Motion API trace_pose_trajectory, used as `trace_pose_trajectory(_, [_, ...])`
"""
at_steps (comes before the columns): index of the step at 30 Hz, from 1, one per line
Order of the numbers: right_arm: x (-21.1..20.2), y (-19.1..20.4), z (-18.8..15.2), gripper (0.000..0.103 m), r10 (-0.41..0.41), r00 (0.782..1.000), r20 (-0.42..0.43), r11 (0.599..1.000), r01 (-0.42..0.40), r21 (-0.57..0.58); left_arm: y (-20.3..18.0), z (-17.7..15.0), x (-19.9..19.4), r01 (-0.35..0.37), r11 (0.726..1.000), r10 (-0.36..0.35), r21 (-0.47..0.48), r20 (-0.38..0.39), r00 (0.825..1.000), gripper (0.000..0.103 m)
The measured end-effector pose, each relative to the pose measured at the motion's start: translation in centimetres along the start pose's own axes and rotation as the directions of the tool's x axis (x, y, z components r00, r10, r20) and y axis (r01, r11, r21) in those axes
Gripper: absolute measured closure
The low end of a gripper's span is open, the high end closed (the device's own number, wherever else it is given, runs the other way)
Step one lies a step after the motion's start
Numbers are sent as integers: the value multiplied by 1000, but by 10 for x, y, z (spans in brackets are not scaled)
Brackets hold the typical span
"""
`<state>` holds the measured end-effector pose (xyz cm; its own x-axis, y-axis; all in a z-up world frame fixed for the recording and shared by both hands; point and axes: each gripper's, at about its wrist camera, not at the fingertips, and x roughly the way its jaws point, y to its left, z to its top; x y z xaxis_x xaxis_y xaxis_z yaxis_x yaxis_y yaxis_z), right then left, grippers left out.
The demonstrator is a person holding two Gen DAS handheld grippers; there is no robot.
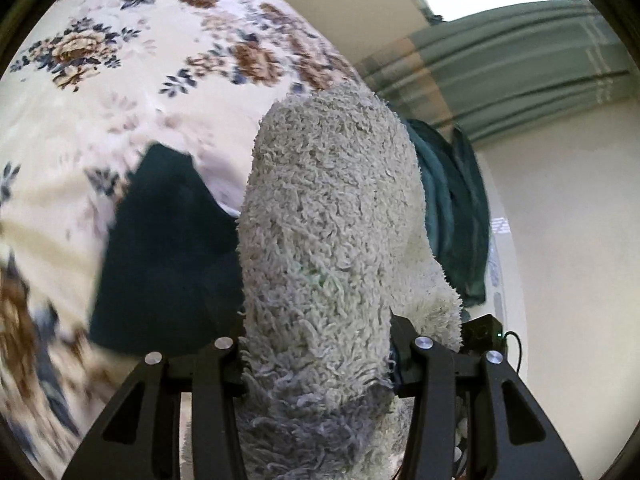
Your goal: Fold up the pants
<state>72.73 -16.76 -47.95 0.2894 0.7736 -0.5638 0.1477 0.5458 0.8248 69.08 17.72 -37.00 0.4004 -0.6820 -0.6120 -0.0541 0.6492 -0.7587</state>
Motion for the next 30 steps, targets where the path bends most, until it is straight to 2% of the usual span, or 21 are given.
trace_pose_trajectory(1, [16, 1, 11, 54, -15, 1000, -3, 1000, 15, 7, 18, 14, 10, -6, 1000, 6, -10, -9, 1000, 60])
trace_pose_trajectory(2, [34, -1, 21, 49, -38, 999, -9, 999, 39, 10, 30, 21, 16, -19, 1000, 19, -17, -14, 1000, 59])
trace_pose_trajectory(3, [57, -2, 40, 46, -81, 996, -22, 997, 81, 18, 44, 30, 25, -47, 999, 46, -25, -21, 999, 59])
trace_pose_trajectory(5, [72, -9, 46, 37, -152, 987, -50, 987, 154, 40, 65, 39, 38, -133, 991, 132, -24, -53, 990, 54])
trace_pose_trajectory(6, [72, -10, 46, 34, -162, 985, -51, 985, 164, 43, 72, 41, 45, -196, 981, 195, -8, -80, 978, 53])
trace_pose_trajectory(7, [70, -8, 46, 25, -182, 982, -47, 982, 184, 37, 76, 44, 46, -217, 976, 217, 5, -86, 972, 49])
trace_pose_trajectory(8, [65, -3, 44, 14, -227, 973, -39, 974, 228, 17, 77, 44, 45, -229, 973, 230, 18, -76, 970, 41])
trace_pose_trajectory(10, [53, 3, 39, 11, -299, 954, -19, 954, 298, -29, 70, 41, 40, -281, 958, 284, 55, -64, 957, 30])
trace_pose_trajectory(12, [36, 14, 32, 11, -420, 907, 21, 903, 420, -90, 60, 37, 32, -334, 938, 339, 95, -48, 940, 29])
trace_pose_trajectory(14, [25, 17, 28, 9, -504, 862, 54, 854, 507, -119, 54, 34, 27, -367, 922, 373, 127, -32, 927, 29])
trace_pose_trajectory(16, [12, 17, 23, 5, -575, 814, 83, 802, 581, -138, 45, 26, 19, -416, 897, 422, 150, -7, 907, 29])
trace_pose_trajectory(17, [5, 21, 15, 3, -618, 780, 101, 766, 626, -148, 41, 24, 15, -438, 885, 443, 159, 4, 897, 29])
trace_pose_trajectory(18, [-3, 24, 11, 3, -645, 755, 116, 740, 655, -151, 32, 14, 9, -480, 860, 484, 173, 24, 875, 29])
trace_pose_trajectory(20, [-24, 41, -10, 0, -686, 709, 163, 689, 705, -166, 23, 7, 6, -521, 834, 521, 184, 51, 852, 29])
trace_pose_trajectory(21, [-31, 51, -18, 0, -709, 678, 193, 655, 735, -175, 13, -2, 2, -550, 812, 548, 195, 69, 834, 29])
trace_pose_trajectory(23, [-42, 72, -36, 0, -725, 633, 273, 602, 774, -197, -7, -18, -6, -598, 773, 588, 212, 113, 801, 29])
trace_pose_trajectory(24, [-47, 82, -45, 0, -728, 618, 296, 584, 786, -204, -20, -31, -14, -619, 753, 605, 222, 138, 784, 29])
trace_pose_trajectory(26, [-61, 106, -69, 0, -729, 586, 354, 542, 810, -224, -39, -45, -25, -642, 732, 619, 225, 172, 766, 29])
trace_pose_trajectory(28, [-80, 126, -93, 0, -718, 579, 386, 531, 814, -234, -60, -64, -39, -660, 715, 630, 229, 199, 751, 27])
trace_pose_trajectory(29, [-91, 137, -108, 0, -708, 582, 401, 530, 812, -243, -73, -74, -48, -665, 710, 630, 233, 212, 747, 15])
trace_pose_trajectory(30, [-98, 144, -118, 0, -704, 579, 412, 527, 814, -243, -84, -83, -56, -670, 702, 630, 240, 228, 742, 10])
